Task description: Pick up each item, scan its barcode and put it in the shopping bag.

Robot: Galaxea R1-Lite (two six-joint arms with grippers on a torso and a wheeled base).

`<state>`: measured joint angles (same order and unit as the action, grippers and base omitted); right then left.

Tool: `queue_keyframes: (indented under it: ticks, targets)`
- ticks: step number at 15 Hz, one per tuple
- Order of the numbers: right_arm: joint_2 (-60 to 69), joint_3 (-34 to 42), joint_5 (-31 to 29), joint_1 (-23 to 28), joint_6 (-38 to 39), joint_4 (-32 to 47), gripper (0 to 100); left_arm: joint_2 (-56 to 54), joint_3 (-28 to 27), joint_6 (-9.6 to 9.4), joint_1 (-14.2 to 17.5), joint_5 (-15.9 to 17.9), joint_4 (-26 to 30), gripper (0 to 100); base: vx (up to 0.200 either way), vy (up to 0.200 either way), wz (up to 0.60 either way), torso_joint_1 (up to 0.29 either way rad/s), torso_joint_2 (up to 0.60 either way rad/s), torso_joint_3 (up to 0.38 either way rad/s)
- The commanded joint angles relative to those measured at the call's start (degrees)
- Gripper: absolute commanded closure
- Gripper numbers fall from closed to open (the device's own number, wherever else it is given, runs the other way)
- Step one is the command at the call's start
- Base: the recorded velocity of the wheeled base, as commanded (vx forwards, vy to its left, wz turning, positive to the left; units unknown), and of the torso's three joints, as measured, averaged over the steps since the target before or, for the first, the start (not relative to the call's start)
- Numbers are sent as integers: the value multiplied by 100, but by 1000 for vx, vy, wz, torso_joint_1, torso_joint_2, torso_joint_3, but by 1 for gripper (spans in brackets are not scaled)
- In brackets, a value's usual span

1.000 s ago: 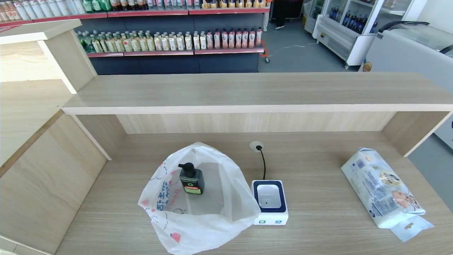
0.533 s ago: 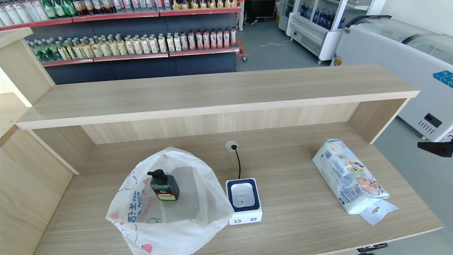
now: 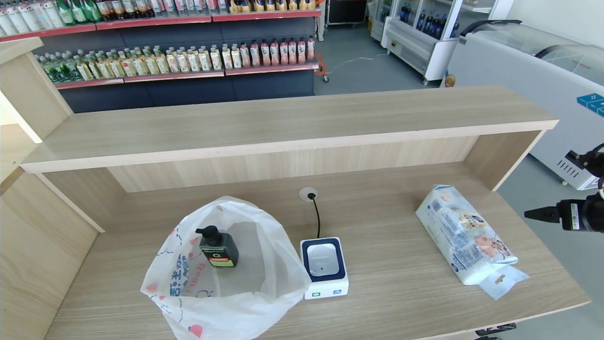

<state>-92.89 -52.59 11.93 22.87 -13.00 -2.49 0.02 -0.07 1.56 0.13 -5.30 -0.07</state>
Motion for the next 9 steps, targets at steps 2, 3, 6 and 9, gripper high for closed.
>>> queue_keyframes:
  ticks: [2,3,6,9]
  targets:
    - [-440,-146,28,-19,-19,-24,0,-2,-1,2,4,3,-1,0,0,0,0,0,0,0]
    - [-590,-225,169,-37,-19,-41,0,-2,-1,2,4,3,-1,0,0,0,0,0,0,0]
    - [-941,-269,617,-151,-28,-305,0,-2,-1,2,4,-6,-1,0,0,0,0,0,0,0]
    - [-1205,-269,1127,-309,-265,-463,0,-2,7,2,4,-6,-1,0,0,0,0,0,0,0]
